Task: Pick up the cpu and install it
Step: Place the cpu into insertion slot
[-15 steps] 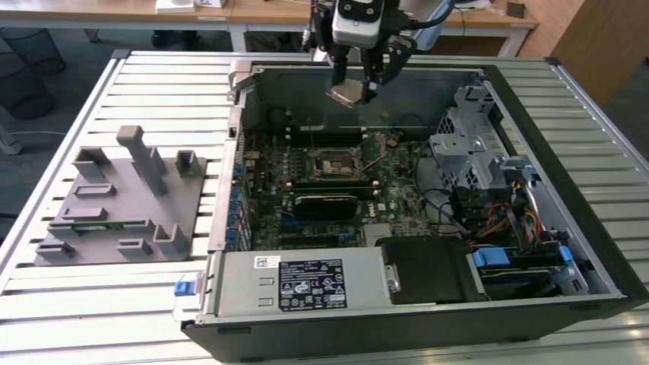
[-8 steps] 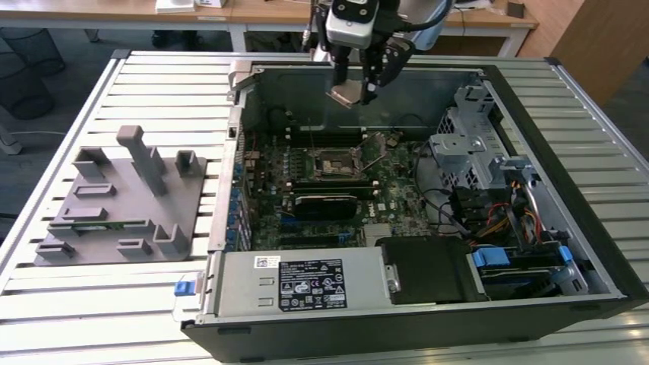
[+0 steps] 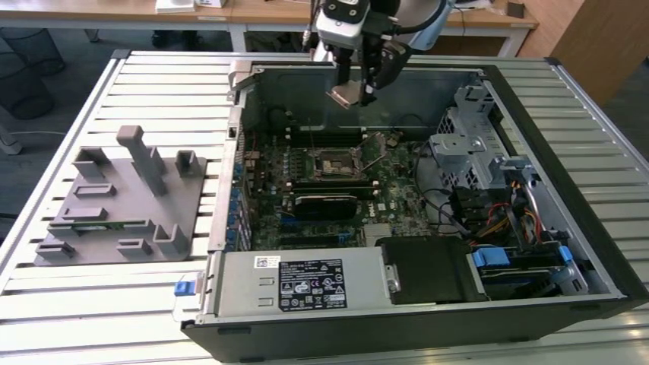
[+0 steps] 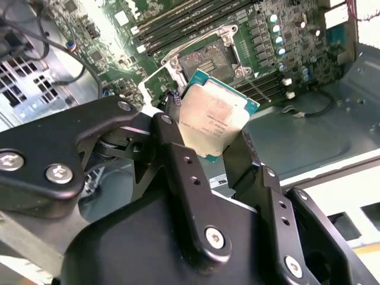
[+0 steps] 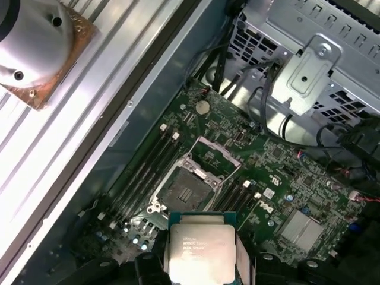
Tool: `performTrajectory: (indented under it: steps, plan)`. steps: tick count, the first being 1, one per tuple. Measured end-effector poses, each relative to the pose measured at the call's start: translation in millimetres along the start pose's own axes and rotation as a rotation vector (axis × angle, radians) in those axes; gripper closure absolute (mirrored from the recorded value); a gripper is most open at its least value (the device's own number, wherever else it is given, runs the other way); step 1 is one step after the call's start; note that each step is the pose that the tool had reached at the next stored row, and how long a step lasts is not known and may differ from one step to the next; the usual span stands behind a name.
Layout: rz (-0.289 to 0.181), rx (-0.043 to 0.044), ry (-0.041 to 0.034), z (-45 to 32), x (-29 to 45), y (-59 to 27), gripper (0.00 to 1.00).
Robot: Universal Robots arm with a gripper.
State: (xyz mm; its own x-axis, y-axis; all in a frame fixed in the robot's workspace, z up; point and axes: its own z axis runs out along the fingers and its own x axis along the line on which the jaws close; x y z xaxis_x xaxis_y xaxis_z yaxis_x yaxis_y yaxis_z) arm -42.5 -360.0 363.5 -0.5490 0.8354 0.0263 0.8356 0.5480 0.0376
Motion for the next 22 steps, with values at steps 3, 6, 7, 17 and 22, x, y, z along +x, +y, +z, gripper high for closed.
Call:
performTrajectory:
  steps: [3, 6, 7, 17, 22]
  plan:
    - [0.047, -0.0014, -0.0017, 0.9, 0.0, -0.1, 0.47]
    - [0.098, -0.0027, -0.0037, 1.9, 0.0, -0.1, 0.47]
    - [0.116, -0.0032, -0.0044, 2.2, 0.0, -0.1, 0.47]
    - [0.275, -0.0074, -0.0103, 5.0, -0.1, -0.2, 0.47]
    - [0.366, -0.0099, -0.0137, 8.2, -0.1, -0.3, 0.47]
